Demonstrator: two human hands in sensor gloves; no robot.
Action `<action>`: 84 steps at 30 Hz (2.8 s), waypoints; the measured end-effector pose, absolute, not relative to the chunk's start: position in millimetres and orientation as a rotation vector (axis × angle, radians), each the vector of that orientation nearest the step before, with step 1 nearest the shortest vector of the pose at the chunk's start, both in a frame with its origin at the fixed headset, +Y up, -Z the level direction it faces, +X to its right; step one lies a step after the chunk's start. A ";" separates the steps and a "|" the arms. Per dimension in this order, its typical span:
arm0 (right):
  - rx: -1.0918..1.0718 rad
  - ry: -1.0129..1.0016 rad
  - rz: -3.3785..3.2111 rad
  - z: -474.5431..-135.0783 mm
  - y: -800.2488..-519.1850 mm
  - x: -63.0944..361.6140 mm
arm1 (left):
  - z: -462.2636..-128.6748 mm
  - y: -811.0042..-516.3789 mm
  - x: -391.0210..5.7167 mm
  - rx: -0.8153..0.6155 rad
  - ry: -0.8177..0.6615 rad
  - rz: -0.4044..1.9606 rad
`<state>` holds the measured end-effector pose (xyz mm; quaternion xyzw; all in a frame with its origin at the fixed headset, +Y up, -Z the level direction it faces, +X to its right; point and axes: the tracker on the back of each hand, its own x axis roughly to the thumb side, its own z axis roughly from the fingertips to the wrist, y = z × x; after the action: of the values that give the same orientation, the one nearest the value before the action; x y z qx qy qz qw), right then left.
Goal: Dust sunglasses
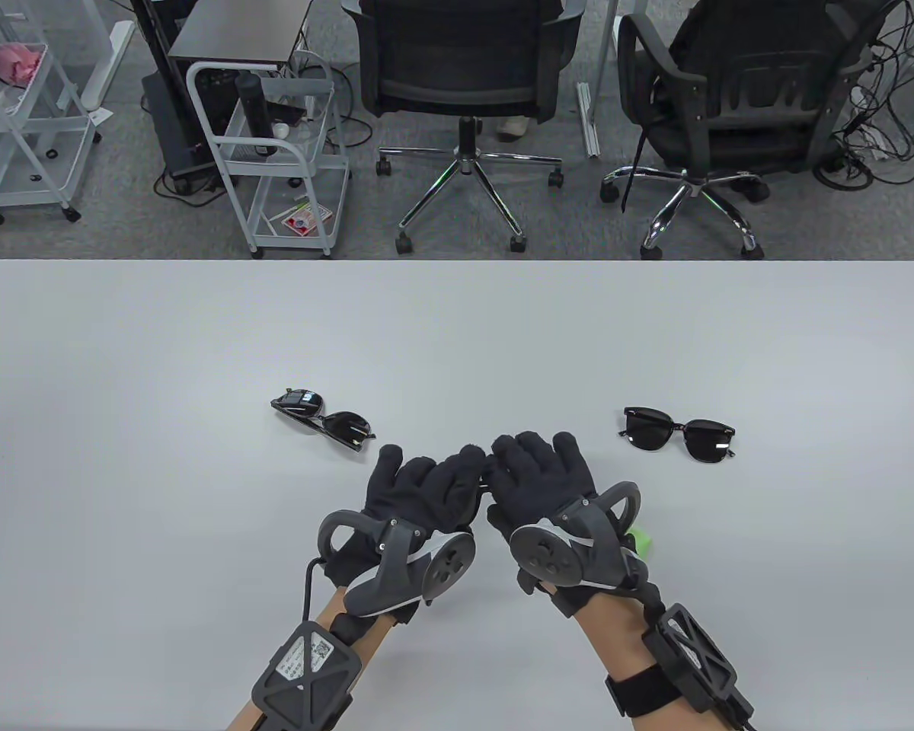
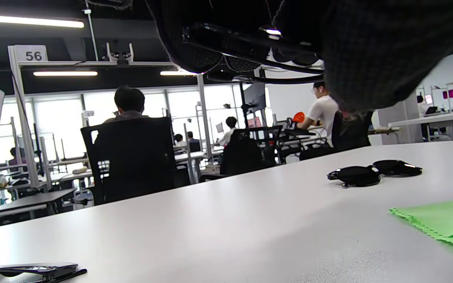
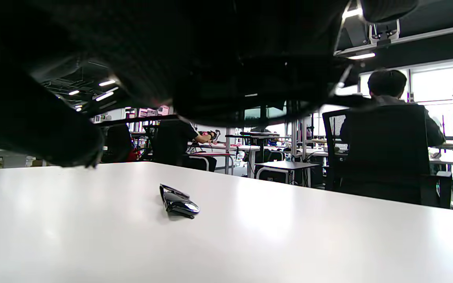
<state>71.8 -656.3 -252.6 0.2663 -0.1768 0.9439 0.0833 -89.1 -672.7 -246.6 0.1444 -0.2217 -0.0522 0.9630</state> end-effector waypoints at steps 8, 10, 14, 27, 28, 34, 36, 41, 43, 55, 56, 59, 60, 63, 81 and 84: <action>0.727 -0.500 2.830 -258.0 -657.2 66.9 | -244.7 -676.7 -82.3 0.299 -0.479 -0.133; 0.723 -0.477 2.843 -260.7 -658.5 66.7 | -245.1 -677.4 -80.8 0.300 -0.479 -0.146; 0.720 -0.402 2.858 -272.5 -662.9 66.8 | -254.2 -676.9 -87.2 0.241 -0.428 -0.134; 0.515 -0.127 3.055 -358.9 -706.8 82.6 | -308.8 -684.1 -210.7 0.066 0.089 0.147; 0.498 -0.098 3.062 -364.2 -712.3 84.2 | -310.7 -686.8 -213.4 0.054 0.102 0.145; 0.455 0.026 3.102 -380.1 -733.4 91.2 | -313.8 -692.3 -210.5 0.028 0.088 0.117; 0.457 0.059 3.099 -380.9 -737.0 91.1 | -314.0 -693.6 -207.8 0.019 0.080 0.110; 0.458 0.054 3.102 -380.7 -740.9 89.6 | -313.8 -696.2 -203.2 0.003 0.064 0.093; 0.454 0.067 3.102 -380.8 -742.6 89.2 | -314.1 -697.5 -201.9 -0.001 0.059 0.092; 0.506 0.098 3.054 -374.1 -722.0 97.3 | -315.2 -703.6 -198.4 -0.043 0.040 0.078; 0.493 0.062 3.024 -372.9 -713.9 103.7 | -315.3 -703.7 -198.3 -0.044 0.040 0.080; 0.414 -0.030 2.966 -371.6 -697.4 130.7 | -315.5 -704.2 -198.1 -0.049 0.038 0.084; 0.354 -0.074 2.962 -371.8 -694.3 146.0 | -315.5 -703.9 -197.9 -0.053 0.036 0.085; 0.178 -0.133 3.033 -375.2 -699.1 190.9 | -315.8 -704.2 -197.9 -0.052 0.035 0.087; -0.230 0.063 3.251 -386.7 -753.0 264.1 | -319.1 -710.6 -196.5 -0.098 0.026 0.080; -0.195 0.007 3.314 -384.3 -742.3 255.0 | -319.1 -711.7 -197.6 -0.104 0.032 0.079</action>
<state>255.0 -742.3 -384.3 -0.0586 0.0021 0.9943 -0.0890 -197.6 -711.7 -319.1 -0.0520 0.0162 0.0395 0.9977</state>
